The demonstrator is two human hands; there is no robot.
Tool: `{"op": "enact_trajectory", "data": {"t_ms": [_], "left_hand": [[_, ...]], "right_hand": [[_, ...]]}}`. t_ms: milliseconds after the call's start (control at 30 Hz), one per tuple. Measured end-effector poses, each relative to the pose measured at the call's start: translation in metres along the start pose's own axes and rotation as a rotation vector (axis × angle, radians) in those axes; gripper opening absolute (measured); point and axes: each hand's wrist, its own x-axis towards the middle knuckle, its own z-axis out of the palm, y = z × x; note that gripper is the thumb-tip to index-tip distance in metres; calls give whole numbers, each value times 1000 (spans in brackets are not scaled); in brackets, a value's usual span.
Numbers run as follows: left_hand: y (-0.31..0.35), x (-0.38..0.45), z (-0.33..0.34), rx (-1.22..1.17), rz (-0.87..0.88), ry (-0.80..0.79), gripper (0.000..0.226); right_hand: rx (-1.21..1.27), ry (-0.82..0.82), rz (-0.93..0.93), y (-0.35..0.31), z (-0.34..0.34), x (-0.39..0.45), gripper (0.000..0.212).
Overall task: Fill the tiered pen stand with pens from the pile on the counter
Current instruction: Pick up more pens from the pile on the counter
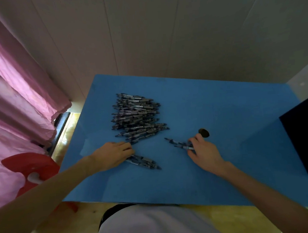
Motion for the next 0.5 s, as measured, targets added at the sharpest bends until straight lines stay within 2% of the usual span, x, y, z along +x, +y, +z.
{"op": "enact_trajectory", "data": {"t_ms": [133, 300, 400, 500], "left_hand": [[16, 1, 10, -34, -120, 14, 28], [21, -1, 0, -52, -215, -57, 49], [22, -9, -2, -81, -236, -95, 51], [30, -11, -5, -113, -315, -52, 52]], "right_hand": [[49, 58, -50, -23, -3, 17, 29], [23, 21, -102, -43, 6, 41, 38], [-2, -4, -126, -42, 7, 41, 43], [1, -26, -130, -41, 5, 41, 53]]}}
